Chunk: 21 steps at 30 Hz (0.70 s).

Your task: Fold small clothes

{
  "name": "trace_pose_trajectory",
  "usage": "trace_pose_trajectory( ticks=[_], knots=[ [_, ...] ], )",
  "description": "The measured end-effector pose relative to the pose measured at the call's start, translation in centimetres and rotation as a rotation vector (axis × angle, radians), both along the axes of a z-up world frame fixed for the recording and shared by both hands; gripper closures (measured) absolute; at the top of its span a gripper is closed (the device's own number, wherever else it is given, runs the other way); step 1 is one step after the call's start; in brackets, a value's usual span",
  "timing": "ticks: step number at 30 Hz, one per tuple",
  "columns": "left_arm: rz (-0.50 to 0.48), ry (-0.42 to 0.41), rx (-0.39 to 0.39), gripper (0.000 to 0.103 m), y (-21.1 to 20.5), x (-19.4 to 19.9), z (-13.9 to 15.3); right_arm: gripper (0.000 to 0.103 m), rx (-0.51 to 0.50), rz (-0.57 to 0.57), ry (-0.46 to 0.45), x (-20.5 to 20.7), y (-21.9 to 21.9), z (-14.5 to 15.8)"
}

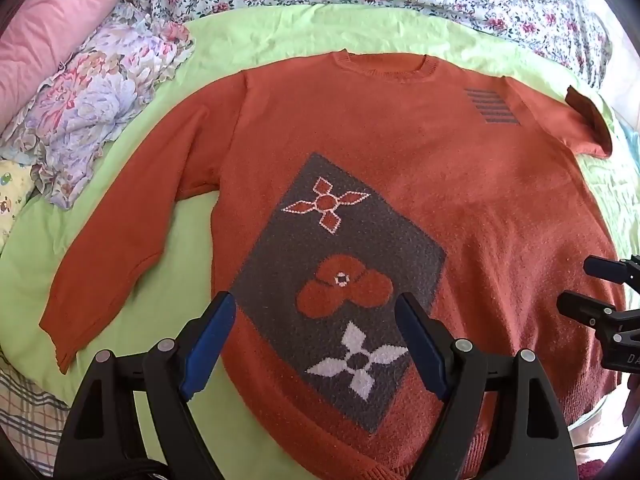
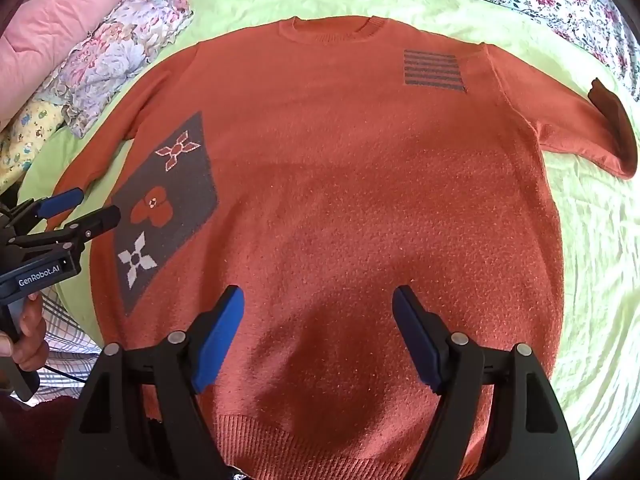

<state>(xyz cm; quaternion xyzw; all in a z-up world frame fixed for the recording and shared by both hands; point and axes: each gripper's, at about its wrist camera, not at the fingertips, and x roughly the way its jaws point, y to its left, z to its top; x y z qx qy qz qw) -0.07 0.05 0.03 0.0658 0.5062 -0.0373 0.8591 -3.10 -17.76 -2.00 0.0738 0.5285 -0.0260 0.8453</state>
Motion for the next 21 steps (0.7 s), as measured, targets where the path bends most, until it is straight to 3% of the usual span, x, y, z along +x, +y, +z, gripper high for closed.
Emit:
trace_pose_trajectory(
  ticks=[8,21],
  knots=[
    [-0.003,0.001,0.023,0.021,0.31,0.12,0.19,0.026,-0.001,-0.002,0.002,0.19,0.19,0.14],
    [-0.006,-0.077,-0.093,0.021,0.04,-0.12,0.51,0.026,-0.001,-0.009,-0.016,-0.14,0.02,0.20]
  ],
)
